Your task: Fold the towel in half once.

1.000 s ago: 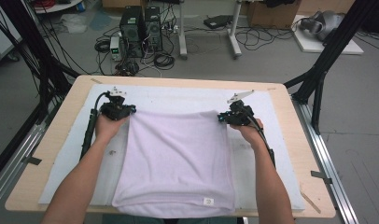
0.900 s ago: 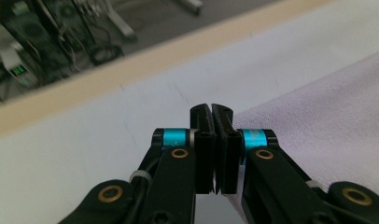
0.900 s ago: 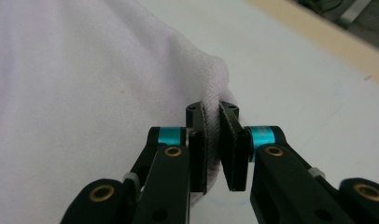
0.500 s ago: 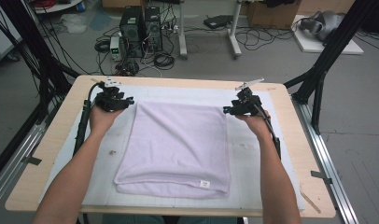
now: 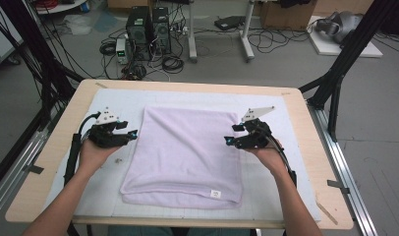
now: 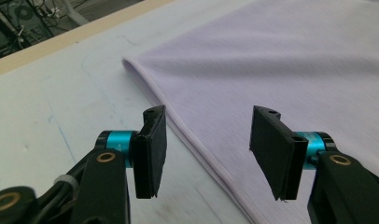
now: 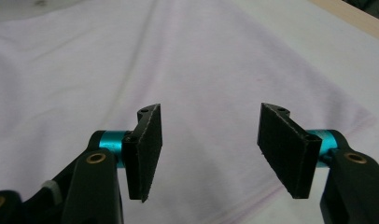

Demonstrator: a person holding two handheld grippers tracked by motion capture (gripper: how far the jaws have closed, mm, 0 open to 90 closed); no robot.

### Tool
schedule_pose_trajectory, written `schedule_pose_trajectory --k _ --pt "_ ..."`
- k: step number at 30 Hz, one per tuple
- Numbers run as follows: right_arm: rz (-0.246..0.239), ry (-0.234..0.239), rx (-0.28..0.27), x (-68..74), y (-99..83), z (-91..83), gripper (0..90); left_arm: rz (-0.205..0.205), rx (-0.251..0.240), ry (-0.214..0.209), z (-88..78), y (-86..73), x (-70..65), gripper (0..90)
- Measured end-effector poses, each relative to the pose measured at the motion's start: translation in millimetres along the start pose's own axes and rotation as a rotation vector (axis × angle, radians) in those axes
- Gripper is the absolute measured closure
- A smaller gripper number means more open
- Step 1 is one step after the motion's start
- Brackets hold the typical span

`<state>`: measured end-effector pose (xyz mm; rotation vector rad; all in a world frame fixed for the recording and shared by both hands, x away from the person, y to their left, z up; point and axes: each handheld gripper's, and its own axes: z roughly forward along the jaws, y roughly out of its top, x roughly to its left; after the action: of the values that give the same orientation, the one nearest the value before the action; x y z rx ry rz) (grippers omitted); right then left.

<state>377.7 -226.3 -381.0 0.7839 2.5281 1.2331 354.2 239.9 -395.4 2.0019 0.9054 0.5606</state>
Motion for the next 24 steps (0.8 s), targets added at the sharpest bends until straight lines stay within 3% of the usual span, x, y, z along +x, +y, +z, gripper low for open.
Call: schedule_pose_trajectory --k 2,4,8,11,12,13,15,17,20,24 --pt "-0.015 0.027 -0.007 12.2 -4.0 -3.9 39.8 0.026 -0.005 -0.014 -8.0 -8.5 -10.0 46.2" --pt "-0.044 0.049 -0.01 27.0 -11.0 -7.5 40.9 0.023 -0.007 -0.035 -12.9 -15.2 -16.7 46.2" --pt "-0.08 0.065 0.043 45.0 -28.0 -7.5 45.0 0.061 0.004 -0.068 -20.6 -31.0 -33.4 47.3" --pt "-0.1 0.085 0.064 52.4 -40.1 -2.5 53.1 0.095 0.037 -0.156 -17.7 -43.7 -43.7 56.4" --pt "-0.109 0.09 0.094 54.0 -44.6 1.8 54.7 0.1 0.048 -0.185 -15.5 -46.3 -45.0 61.9" --pt "-0.109 0.096 0.109 54.3 -46.9 4.8 55.8 0.109 0.084 -0.208 -10.7 -49.5 -47.1 63.9" --pt "-0.105 0.107 0.135 53.9 -52.0 11.9 61.0 0.128 0.129 -0.215 -3.1 -54.0 -48.9 67.1" --pt "-0.104 0.104 0.175 53.2 -55.4 17.7 69.9 0.128 0.118 -0.224 -1.5 -55.2 -48.4 73.9" --pt "-0.14 0.103 0.177 55.0 -54.6 18.6 84.4 0.131 0.117 -0.215 -1.5 -54.6 -48.1 85.5" --pt "-0.156 0.094 0.151 55.9 -51.5 15.4 87.4 0.123 0.091 -0.201 -5.5 -52.3 -47.6 87.5"
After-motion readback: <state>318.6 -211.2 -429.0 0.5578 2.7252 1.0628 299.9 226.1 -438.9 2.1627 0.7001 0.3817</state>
